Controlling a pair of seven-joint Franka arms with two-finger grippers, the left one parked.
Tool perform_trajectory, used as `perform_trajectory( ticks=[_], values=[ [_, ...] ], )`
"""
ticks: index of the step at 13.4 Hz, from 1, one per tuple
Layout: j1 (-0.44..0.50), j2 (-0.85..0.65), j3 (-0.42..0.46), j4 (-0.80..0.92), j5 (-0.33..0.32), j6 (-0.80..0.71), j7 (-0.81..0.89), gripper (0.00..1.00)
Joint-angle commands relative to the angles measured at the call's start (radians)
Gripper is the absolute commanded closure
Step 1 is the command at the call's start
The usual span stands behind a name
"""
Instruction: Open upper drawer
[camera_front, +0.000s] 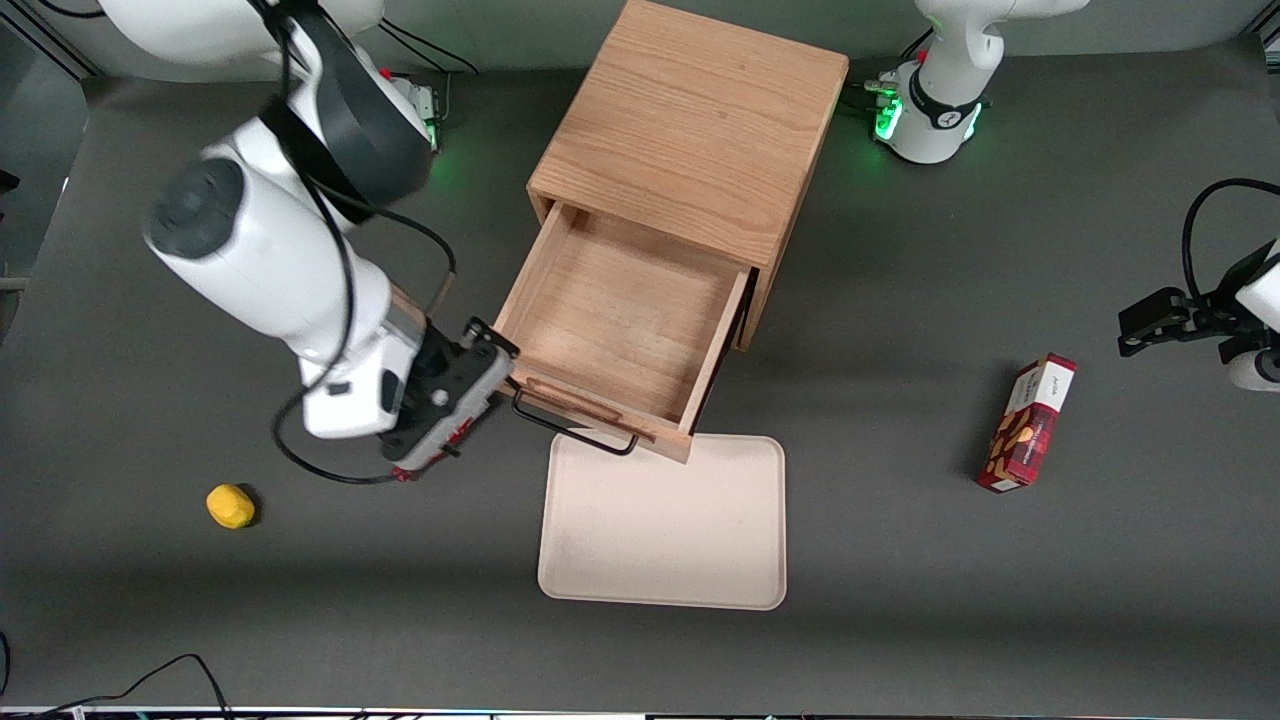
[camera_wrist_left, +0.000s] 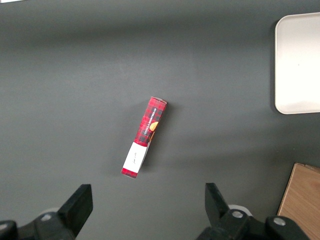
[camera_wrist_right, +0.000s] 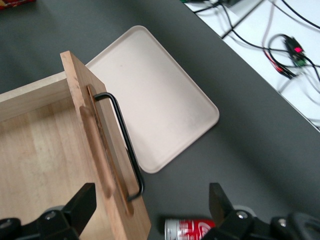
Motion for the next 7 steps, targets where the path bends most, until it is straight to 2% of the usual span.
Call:
perform_trajectory(
  ticks=[1, 3, 5, 7],
  values=[
    [-0.09, -0.2, -0.012, -0.198, 0.033, -0.052, 0.168, 0.0],
    [-0.149, -0.304, -0.012, -0.265, 0.065, -0.124, 0.288, 0.0],
    [-0.218, -0.385, -0.013, -0.31, 0.065, -0.187, 0.383, 0.0],
    [-0.264, -0.467, -0.068, -0.396, 0.068, -0.2, 0.399, 0.0]
  ],
)
